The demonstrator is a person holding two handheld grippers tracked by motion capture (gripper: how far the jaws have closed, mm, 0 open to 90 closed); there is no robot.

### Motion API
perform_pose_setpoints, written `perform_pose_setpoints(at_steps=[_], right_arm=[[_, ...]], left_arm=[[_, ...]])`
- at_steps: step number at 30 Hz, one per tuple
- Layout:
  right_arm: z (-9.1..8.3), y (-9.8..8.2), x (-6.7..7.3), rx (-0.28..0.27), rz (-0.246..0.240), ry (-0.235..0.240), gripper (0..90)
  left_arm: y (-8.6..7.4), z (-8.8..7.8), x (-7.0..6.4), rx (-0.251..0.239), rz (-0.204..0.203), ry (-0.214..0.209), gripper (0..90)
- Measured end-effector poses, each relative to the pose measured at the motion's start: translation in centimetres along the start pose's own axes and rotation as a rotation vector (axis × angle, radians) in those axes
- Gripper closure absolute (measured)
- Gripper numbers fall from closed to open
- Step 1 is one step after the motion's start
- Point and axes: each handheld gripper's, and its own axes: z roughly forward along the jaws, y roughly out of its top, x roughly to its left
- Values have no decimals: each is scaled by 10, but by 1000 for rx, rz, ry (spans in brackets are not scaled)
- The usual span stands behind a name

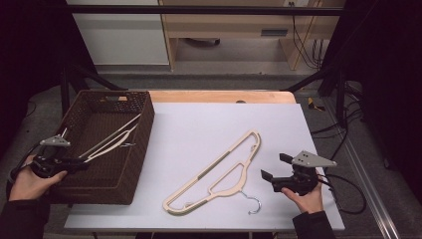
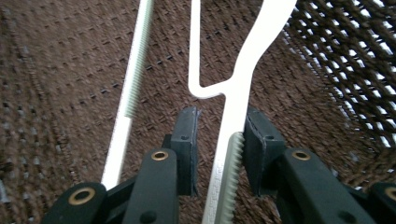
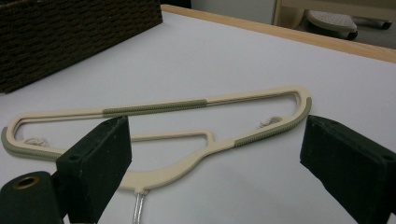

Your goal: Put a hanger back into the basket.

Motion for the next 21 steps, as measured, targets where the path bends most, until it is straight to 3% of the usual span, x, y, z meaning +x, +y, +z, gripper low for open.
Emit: perform_pose_setpoints(at_steps=[3, 7, 13, 15, 18, 21], right_arm=[[0, 0, 0, 1, 2, 1, 93], [0, 0, 0, -2, 1, 1, 90], [0, 0, 1, -6, 5, 4, 88], [-1, 0, 0, -6, 1, 6, 87], [-1, 1, 0, -6, 1, 5, 88], [-1, 1, 1, -6, -1, 7, 88]], left_arm=[[0, -2, -3, -12, 15, 8, 615], [1, -8, -10, -65, 52, 15, 522], [7, -18, -24, -152, 97, 46, 490], [11, -24, -32, -184, 119, 74, 498], [13, -25, -37, -166, 134, 94, 524], [15, -19, -39, -100, 162, 127, 610]])
